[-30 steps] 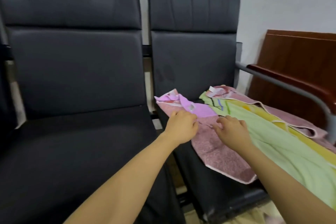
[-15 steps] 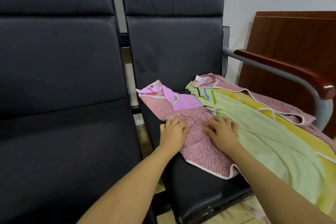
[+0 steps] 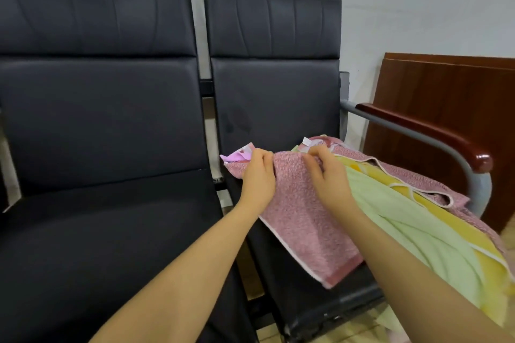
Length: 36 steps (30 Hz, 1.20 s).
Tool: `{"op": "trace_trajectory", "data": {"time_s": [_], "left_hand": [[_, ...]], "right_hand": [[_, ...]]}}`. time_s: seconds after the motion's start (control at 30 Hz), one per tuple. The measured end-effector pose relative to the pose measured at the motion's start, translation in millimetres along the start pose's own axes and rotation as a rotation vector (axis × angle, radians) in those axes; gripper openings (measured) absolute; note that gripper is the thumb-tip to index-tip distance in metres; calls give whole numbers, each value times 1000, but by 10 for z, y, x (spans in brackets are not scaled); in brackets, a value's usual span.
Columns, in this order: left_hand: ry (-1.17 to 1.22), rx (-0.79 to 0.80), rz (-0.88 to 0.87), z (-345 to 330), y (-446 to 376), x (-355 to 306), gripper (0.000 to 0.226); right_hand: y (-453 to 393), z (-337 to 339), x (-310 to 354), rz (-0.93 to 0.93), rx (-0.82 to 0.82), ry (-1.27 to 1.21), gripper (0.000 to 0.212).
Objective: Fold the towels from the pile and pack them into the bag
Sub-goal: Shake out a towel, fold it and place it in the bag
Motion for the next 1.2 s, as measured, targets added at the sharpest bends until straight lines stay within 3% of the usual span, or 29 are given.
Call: {"op": "trace_trajectory", "data": {"time_s": [0.1, 0.27, 0.47, 0.6, 0.77, 0.87, 0.97, 1.03, 1.13, 1.2], "left_hand": [[62, -104, 10, 260, -35, -204, 21], [-42, -172, -74, 958, -31, -449, 26], [-372, -186, -67, 2092, 338, -152, 40], [-542, -264, -20, 2760, 701, 205, 31], [-844, -302, -14, 3320, 1063, 507, 26], [-1024, -210, 86, 3460, 1153, 751, 32], [-1089, -63, 84, 3367, 1162, 853, 57], [-1071, 146, 97, 3205, 1141, 920, 67], [-1123, 456, 318, 3079, 1220, 1243, 56], [-1153, 515, 471, 3153, 1295, 1484, 59]], "right_hand": [[-111, -27, 369, 105, 3, -11, 12], [-68, -293, 918, 178, 56, -111, 9], [312, -972, 1527, 195, 286, -275, 6], [639, -1512, 1897, 162, 449, -353, 16], [925, -1943, 2003, 106, 539, -327, 11], [1011, -2051, 1811, 96, 527, -92, 7], [1132, -2060, 1607, 117, 608, 276, 33], [1227, -2068, 1442, 82, 709, 443, 45], [1389, -2155, 1162, 59, 928, 673, 52], [1407, -2229, 1055, 84, 990, 788, 54]]}}
Point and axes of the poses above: each hand's wrist, its own y-axis away from the middle knuckle, its own z-axis out of the back of the hand, x = y × z, the point moved 3 cm from there along -y, towards the middle knuckle, and after that the axes turned 5 degrees about y, right-handed, at the moved point
